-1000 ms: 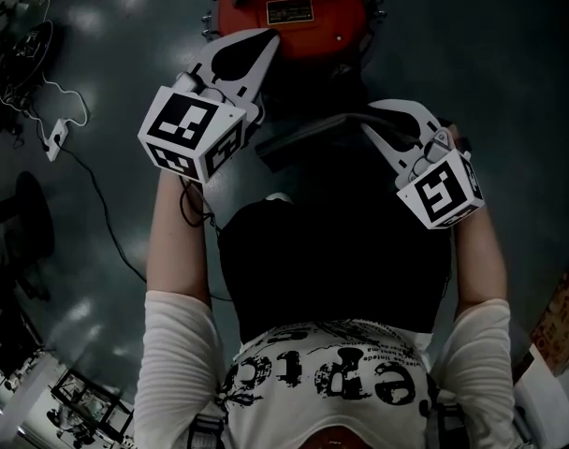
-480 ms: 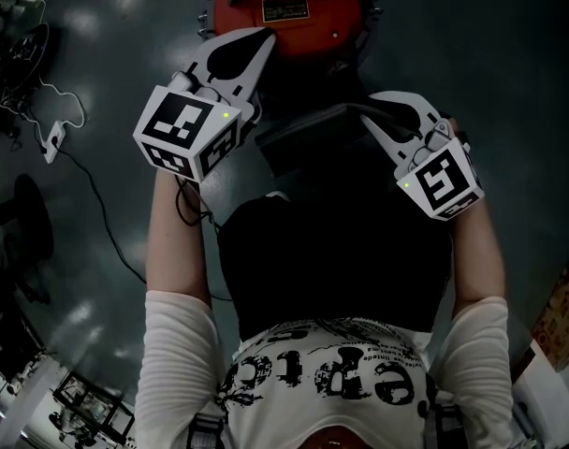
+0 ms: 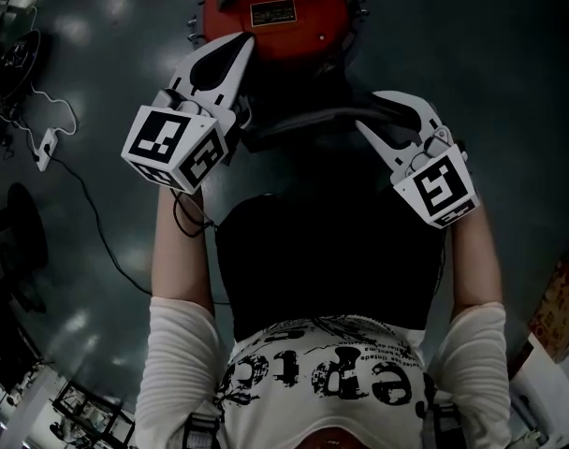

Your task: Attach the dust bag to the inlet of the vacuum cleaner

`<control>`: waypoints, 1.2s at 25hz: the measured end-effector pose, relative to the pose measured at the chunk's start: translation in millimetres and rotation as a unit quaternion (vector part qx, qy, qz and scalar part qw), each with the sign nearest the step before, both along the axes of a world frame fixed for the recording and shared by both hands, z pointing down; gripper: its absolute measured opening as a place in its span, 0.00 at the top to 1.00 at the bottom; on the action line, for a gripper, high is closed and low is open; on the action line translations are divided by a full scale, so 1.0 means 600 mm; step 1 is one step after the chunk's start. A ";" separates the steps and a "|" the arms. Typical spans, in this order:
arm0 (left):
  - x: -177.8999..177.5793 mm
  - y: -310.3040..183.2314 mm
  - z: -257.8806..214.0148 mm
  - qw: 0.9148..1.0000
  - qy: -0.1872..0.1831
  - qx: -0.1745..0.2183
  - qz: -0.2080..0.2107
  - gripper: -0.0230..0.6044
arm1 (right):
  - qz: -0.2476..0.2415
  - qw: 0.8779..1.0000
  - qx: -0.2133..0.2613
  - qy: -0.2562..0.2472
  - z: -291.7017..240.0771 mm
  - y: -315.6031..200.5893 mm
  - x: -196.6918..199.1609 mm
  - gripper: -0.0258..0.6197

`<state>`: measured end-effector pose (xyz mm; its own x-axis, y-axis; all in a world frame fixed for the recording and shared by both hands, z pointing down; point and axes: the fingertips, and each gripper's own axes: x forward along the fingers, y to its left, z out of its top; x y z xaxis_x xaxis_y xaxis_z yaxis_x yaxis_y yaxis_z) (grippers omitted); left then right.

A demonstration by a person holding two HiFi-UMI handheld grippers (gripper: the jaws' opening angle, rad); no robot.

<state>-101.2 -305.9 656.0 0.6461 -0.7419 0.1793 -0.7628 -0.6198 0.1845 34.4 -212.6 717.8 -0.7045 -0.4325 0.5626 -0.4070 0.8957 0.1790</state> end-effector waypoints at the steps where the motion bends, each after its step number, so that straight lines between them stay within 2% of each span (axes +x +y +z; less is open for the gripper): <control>1: -0.003 0.004 -0.003 1.000 -0.007 0.003 -0.007 0.96 | 0.006 1.000 0.001 -0.005 -0.012 0.003 0.003 0.77; 4: -0.014 0.016 -0.030 0.999 0.000 0.017 -0.034 0.96 | 0.036 0.997 -0.005 -0.067 -0.070 0.002 0.003 0.77; 6: -0.015 0.023 -0.057 0.998 0.003 0.031 -0.051 0.96 | 0.076 0.990 -0.009 -0.122 -0.115 -0.011 0.007 0.78; 7: -0.014 0.026 -0.071 0.998 0.004 0.035 -0.058 0.96 | 0.101 0.985 -0.004 -0.141 -0.135 -0.022 0.012 0.81; 8: -0.012 0.030 -0.086 0.997 0.006 0.035 -0.062 0.96 | 0.126 0.980 0.006 -0.152 -0.153 -0.034 0.018 0.90; 9: -0.010 0.033 -0.099 0.997 0.011 0.032 -0.063 0.96 | 0.149 0.976 0.017 -0.160 -0.168 -0.045 0.024 0.96; 15: -0.011 0.052 -0.207 0.996 0.038 -0.018 -0.082 0.96 | 0.239 0.943 0.037 -0.226 -0.301 -0.066 0.041 0.96; 20: -0.011 0.093 -0.388 0.995 0.019 -0.017 -0.092 0.96 | 0.257 0.938 0.034 -0.230 -0.482 -0.041 0.044 0.96; 25: -0.006 0.130 -0.608 0.994 0.031 -0.013 -0.100 0.96 | 0.258 0.940 0.067 -0.212 -0.705 -0.007 0.049 0.96; 30: -0.001 0.188 -0.792 0.993 0.030 -0.017 -0.109 0.96 | 0.267 0.937 0.068 -0.217 -0.903 0.037 0.064 0.96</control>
